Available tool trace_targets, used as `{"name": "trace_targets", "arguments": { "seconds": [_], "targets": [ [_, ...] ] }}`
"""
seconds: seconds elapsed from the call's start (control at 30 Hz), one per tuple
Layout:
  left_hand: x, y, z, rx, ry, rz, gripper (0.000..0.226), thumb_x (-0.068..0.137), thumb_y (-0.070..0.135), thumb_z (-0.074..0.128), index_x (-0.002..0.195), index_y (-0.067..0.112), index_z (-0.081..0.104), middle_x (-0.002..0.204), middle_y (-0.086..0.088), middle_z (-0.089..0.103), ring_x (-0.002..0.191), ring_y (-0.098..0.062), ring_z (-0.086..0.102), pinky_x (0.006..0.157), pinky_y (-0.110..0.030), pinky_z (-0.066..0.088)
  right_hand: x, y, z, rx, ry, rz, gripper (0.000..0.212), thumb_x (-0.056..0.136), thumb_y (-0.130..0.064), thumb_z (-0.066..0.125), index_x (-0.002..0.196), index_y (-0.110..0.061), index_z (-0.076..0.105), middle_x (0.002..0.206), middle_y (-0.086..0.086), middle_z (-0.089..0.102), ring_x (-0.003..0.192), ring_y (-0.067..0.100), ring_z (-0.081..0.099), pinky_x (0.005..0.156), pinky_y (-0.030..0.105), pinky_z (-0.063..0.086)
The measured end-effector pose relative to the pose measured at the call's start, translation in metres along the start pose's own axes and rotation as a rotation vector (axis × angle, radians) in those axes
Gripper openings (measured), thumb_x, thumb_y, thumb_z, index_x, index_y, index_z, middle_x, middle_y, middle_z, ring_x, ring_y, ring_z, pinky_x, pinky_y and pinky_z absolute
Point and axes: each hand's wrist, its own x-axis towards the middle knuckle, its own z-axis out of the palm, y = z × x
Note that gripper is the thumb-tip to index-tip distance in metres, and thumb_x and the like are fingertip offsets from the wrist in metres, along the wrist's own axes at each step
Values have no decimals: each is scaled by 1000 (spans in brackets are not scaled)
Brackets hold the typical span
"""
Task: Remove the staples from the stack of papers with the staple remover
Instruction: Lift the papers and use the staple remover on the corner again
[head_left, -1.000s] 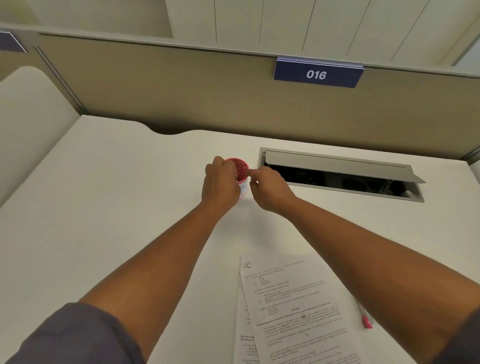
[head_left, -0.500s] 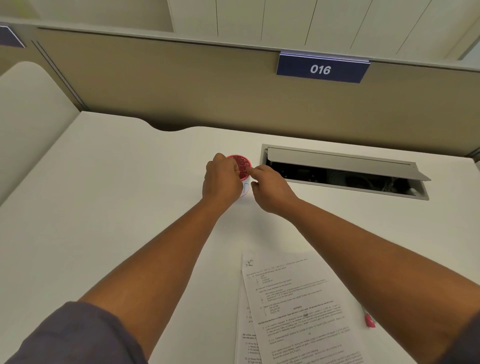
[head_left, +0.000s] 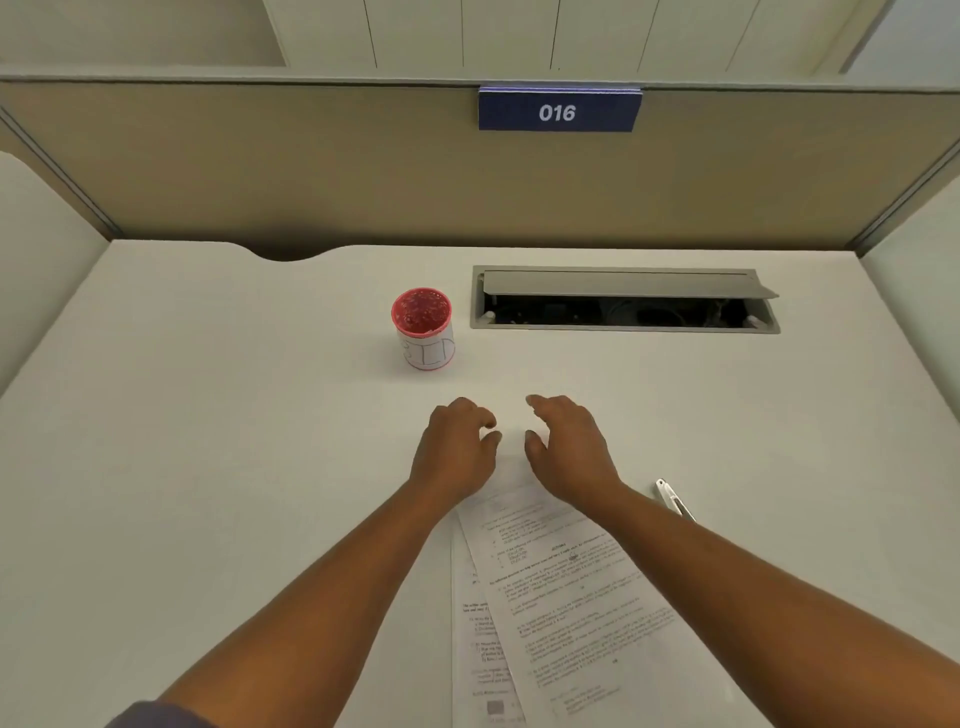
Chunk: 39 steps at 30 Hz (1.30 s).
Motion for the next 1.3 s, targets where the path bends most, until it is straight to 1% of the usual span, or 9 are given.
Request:
{"name": "trace_targets", "arguments": {
  "seconds": [0.1,0.27,0.37,0.53,0.67,0.83,0.9,1.0,1.3],
  "targets": [
    [-20,3,6,40,-133,-38,39,94,38,71,128,20,70,135,-1,63,126,-25,56,105,-40,50,-37,27,-1,-113,-10,42,51,98,-33,56,147,-21,48,149,0,51,134,25,44,109,38,39],
    [-56,4,11,56,-146,-176,62,89,52,71,143,28,54,151,-1,43,140,-28,38,110,-46,40,-79,54,5,-175,-4,79,58,92,-46,58,145,-24,50,153,-2,46,140,25,37,113,42,34],
    [-79,7,16,-160,-118,-391,78,89,52,69,155,27,35,160,-3,25,147,-30,26,112,-50,39,-96,61,6,-166,-19,125,65,90,-54,59,148,-29,45,160,-2,33,147,26,27,119,48,27],
    [-96,9,19,-458,-49,-578,82,92,40,69,159,20,25,160,-7,27,145,-34,34,110,-47,42,-107,70,10,-133,-92,183,71,91,-56,61,153,-31,38,167,0,17,153,29,13,120,53,19],
    [-99,6,21,-654,-70,-641,73,94,31,68,155,14,32,152,-6,42,130,-30,55,93,-37,51,-110,77,11,-105,-81,189,69,90,-57,62,151,-28,43,165,2,24,152,29,17,121,50,19],
    [-98,3,18,-864,-91,-709,34,92,17,73,118,2,59,105,-8,71,70,-17,63,51,-23,47,-115,80,15,-49,-64,198,66,91,-52,66,148,-26,47,164,5,26,152,28,19,121,48,19],
    [-99,3,19,-898,-122,-719,18,91,10,75,104,5,63,104,-10,74,77,-21,69,58,-27,51,-116,80,15,-30,-55,207,65,91,-50,66,148,-24,48,164,6,26,152,28,19,121,47,20],
    [-101,5,23,-953,-158,-705,18,91,4,75,107,6,67,107,-11,76,92,-27,73,70,-33,58,-119,80,16,-23,-44,210,64,92,-49,66,148,-24,48,164,6,26,152,27,19,121,45,20],
    [-105,7,25,-1072,-99,-595,14,95,24,73,109,20,72,99,-3,81,88,-28,79,75,-45,65,-119,69,9,144,8,277,86,88,-48,72,157,-25,26,167,6,16,154,27,16,121,48,23]
  ]
}}
